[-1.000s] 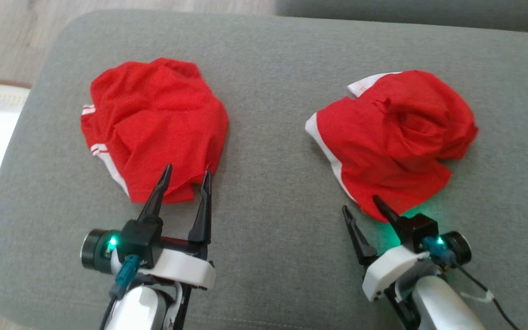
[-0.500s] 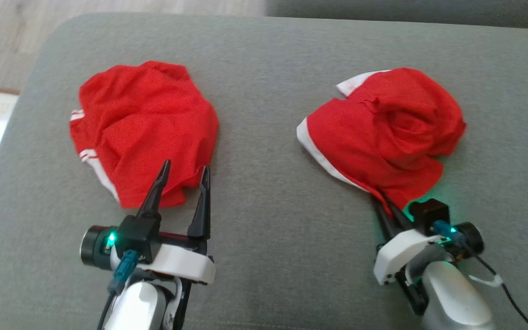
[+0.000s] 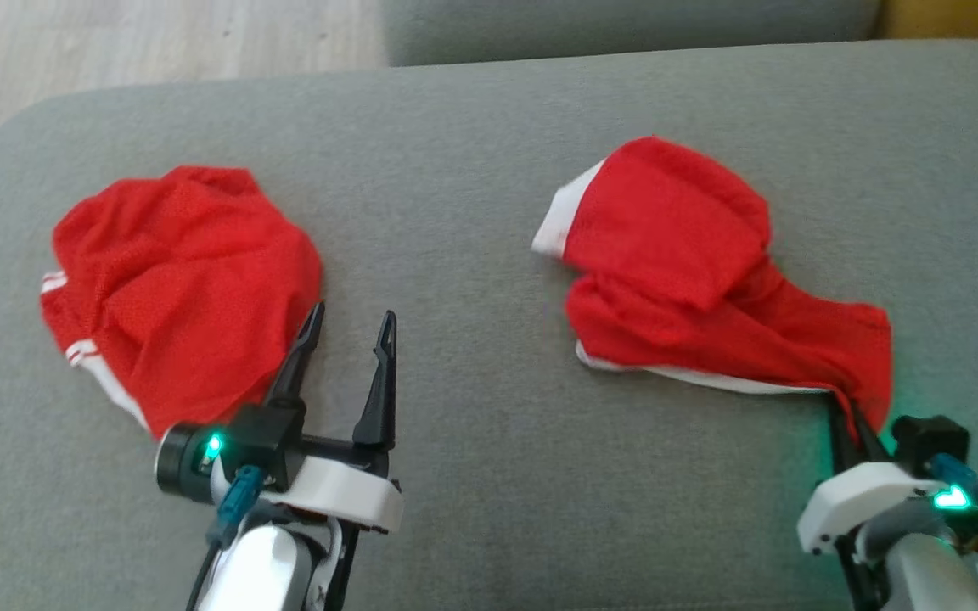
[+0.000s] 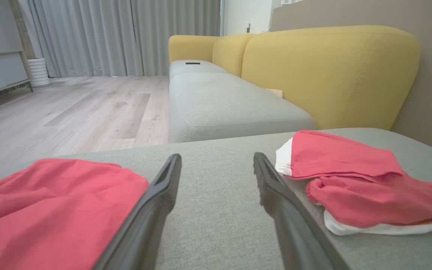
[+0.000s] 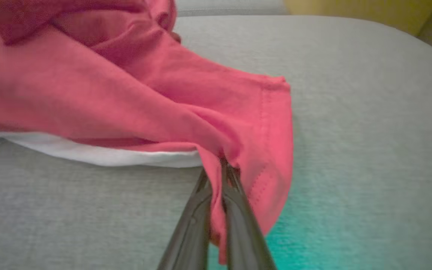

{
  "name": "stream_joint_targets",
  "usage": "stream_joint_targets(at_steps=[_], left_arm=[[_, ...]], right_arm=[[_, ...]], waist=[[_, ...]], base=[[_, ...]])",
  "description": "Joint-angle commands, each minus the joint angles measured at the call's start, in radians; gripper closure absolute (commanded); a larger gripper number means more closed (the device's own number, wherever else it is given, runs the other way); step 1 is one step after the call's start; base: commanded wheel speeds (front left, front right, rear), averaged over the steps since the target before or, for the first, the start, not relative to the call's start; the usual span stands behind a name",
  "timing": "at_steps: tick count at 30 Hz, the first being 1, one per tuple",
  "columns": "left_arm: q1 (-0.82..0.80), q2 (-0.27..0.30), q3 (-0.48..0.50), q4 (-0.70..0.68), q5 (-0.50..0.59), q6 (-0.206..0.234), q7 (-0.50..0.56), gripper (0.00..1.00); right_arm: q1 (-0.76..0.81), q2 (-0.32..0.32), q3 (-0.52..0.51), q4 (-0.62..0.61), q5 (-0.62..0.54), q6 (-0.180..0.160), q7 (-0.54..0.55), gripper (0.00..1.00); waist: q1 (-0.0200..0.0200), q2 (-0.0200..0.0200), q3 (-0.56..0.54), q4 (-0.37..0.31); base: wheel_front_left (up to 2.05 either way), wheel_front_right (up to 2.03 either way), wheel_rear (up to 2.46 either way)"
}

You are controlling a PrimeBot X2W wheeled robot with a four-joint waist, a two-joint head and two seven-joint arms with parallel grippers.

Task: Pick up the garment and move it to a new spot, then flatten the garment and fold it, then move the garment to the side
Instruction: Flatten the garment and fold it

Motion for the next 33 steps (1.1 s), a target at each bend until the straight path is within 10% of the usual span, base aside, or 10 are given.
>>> stream_joint_targets(at_steps=[1,4,6,21,33], left_arm=[[-0.027,-0.001,0.026,-0.027,0.003,0.001,-0.005,0.0],[-0.027,-0.001,0.021,-0.023,0.003,-0.003,-0.005,0.0],[-0.029,-0.001,0.018,-0.02,0.003,-0.004,-0.005,0.0],[-0.028,-0.001,0.015,-0.019,-0.002,-0.008,-0.005,0.0],[-0.044,-0.001,-0.007,-0.019,-0.011,-0.004,-0.005,0.0]], right_arm=[[-0.005,-0.011,0.009,-0.041,-0.013,0.007,0.007,1.0],[0.008,-0.006,-0.029,-0.066,-0.034,0.007,0.023,1.0],[0.013,-0.003,-0.043,-0.083,-0.038,0.007,0.021,0.0],[0.114,0.001,0.303,-0.394,0.174,0.007,-0.004,0.0],[0.0,0.001,0.343,-0.394,0.075,0.007,0.064,0.0]], waist=[[0.0,0.0,-0.01,-0.018],[0.0,0.0,-0.013,-0.034],[0.0,0.0,-0.014,-0.04],[0.0,0.0,-0.025,-0.024],[0.0,0.0,0.017,0.068]], base=[[0.0,0.0,0.0],[0.0,0.0,0.0],[0.0,0.0,0.0],[0.0,0.0,0.0],[0.0,0.0,0.0]])
